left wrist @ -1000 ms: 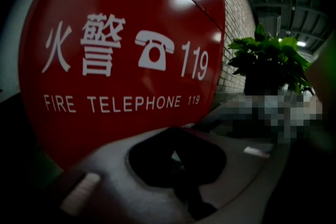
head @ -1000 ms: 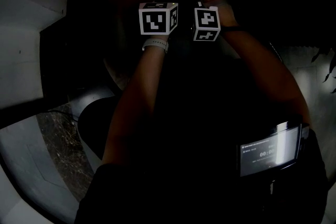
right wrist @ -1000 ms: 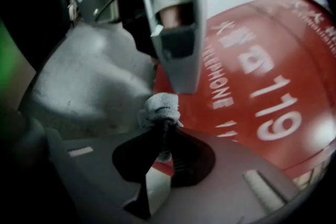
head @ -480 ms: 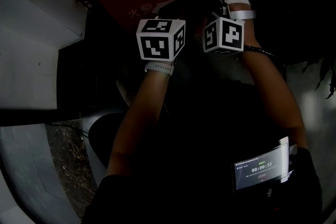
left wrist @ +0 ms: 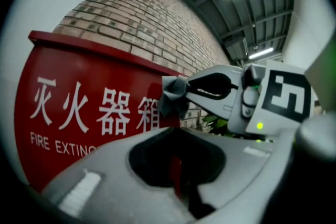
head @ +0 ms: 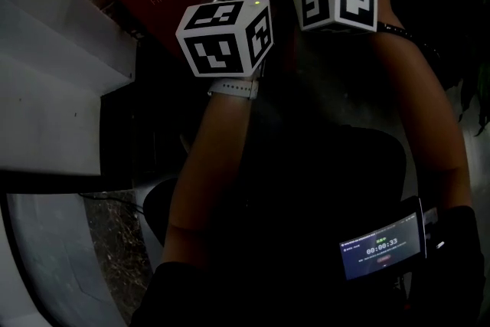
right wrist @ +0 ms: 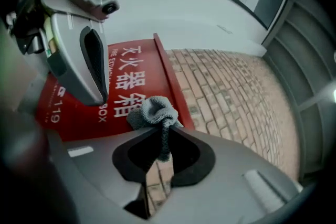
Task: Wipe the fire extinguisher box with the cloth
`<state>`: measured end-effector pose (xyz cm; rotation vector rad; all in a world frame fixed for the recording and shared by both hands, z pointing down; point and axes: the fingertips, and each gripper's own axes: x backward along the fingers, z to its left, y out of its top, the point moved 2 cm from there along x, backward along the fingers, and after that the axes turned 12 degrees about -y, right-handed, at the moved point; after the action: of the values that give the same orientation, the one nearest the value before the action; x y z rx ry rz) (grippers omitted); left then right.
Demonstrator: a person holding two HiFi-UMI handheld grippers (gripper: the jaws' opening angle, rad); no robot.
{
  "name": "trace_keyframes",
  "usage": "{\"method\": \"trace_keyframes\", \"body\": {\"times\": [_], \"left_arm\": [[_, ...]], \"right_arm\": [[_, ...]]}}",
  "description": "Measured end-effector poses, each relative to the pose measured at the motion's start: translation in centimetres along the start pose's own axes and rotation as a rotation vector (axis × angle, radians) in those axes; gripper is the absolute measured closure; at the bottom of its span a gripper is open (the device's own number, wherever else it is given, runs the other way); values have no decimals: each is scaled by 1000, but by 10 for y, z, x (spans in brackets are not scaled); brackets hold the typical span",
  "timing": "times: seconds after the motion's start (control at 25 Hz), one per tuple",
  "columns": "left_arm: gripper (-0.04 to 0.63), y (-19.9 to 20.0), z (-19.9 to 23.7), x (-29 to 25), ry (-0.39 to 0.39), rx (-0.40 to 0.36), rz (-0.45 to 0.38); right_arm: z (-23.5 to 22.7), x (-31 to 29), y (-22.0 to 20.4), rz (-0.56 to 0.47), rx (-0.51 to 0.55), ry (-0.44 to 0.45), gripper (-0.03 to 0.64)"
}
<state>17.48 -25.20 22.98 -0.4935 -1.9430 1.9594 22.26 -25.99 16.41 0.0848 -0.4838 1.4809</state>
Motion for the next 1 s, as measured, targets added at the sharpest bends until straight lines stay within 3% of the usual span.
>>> {"method": "trace_keyframes", "body": {"times": [0.28, 1.0], "left_arm": [[595, 12, -6, -3, -13, -19, -17], [595, -106, 11, -3, -19, 84, 85]], "right_arm": [[-6, -17, -3, 16, 20, -15, 575], [88, 12, -33, 83, 9, 94, 578]]}}
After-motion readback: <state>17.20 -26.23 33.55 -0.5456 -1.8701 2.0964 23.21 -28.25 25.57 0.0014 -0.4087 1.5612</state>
